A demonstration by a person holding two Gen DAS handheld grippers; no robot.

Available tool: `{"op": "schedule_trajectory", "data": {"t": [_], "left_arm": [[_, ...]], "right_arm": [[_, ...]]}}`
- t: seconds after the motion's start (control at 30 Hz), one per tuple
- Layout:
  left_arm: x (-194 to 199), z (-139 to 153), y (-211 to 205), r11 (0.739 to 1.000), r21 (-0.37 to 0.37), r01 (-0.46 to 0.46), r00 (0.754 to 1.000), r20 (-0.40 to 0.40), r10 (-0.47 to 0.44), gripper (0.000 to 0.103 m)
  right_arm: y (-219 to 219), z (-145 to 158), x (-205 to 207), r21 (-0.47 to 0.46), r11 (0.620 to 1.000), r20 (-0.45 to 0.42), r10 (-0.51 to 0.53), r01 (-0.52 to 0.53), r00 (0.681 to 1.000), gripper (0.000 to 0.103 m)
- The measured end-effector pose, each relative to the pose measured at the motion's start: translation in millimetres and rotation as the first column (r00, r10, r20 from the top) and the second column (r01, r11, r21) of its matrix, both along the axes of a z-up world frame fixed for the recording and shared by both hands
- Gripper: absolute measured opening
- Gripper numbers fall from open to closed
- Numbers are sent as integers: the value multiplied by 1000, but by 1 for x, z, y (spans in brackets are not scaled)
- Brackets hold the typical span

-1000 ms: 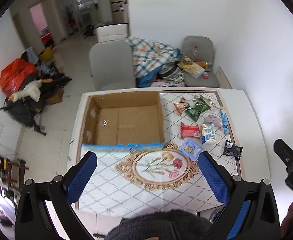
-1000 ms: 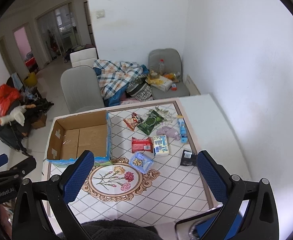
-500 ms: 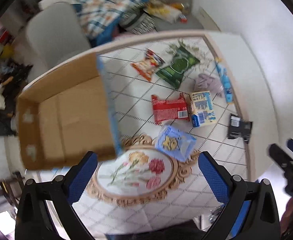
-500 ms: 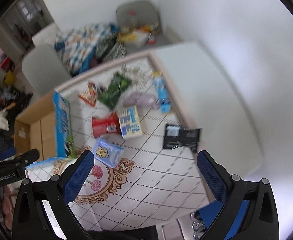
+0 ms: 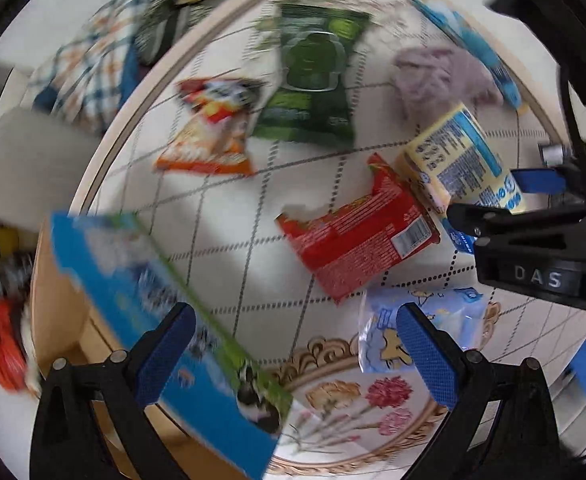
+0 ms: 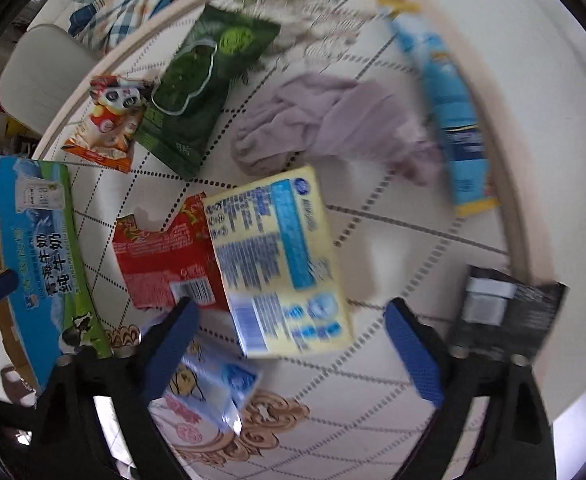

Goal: Organize soft objects
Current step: 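Grasp the red wafer pack with left tool while right tool grasps yellow milk box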

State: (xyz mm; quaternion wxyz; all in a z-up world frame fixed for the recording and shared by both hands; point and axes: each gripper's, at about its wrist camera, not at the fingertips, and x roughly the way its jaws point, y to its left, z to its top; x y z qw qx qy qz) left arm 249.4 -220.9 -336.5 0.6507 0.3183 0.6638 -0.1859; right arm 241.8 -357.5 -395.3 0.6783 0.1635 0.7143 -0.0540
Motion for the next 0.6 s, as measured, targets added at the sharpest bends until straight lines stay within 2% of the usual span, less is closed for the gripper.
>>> {"op": "schedule_trajectory", "data": {"t": [0.07, 0.17, 0.37, 0.43, 0.47, 0.53, 0.6], "left_arm": [[-1, -9, -11, 997, 12, 70, 997, -17, -70, 103], [3, -27, -26, 990, 43, 138, 990, -46, -136, 103], [12, -67, -48, 971, 91, 220, 970, -124, -208, 102], [11, -75, -51, 966, 91, 241, 962, -153, -226, 90], [10, -80, -52, 961, 117, 251, 962, -145, -233, 83], [13, -83, -48, 967, 129, 221, 968, -149, -201, 77], [25, -79, -39, 992, 91, 91, 983, -170, -75, 74]], "right_arm": [[-1, -4, 0, 19, 1000, -6, 4, -4, 1000, 69], [-18, -3, -10, -24, 999, -52, -35, 34, 998, 68], [-44, -9, -33, -2, 996, -62, -86, 86, 994, 71], [-43, -10, -33, -9, 997, -59, -78, 78, 995, 75], [-40, -11, -33, -16, 997, -56, -71, 70, 996, 76], [-37, -15, -31, -21, 998, -55, -66, 65, 996, 76], [-38, -17, -31, -31, 997, -51, -75, 73, 996, 75]]}}
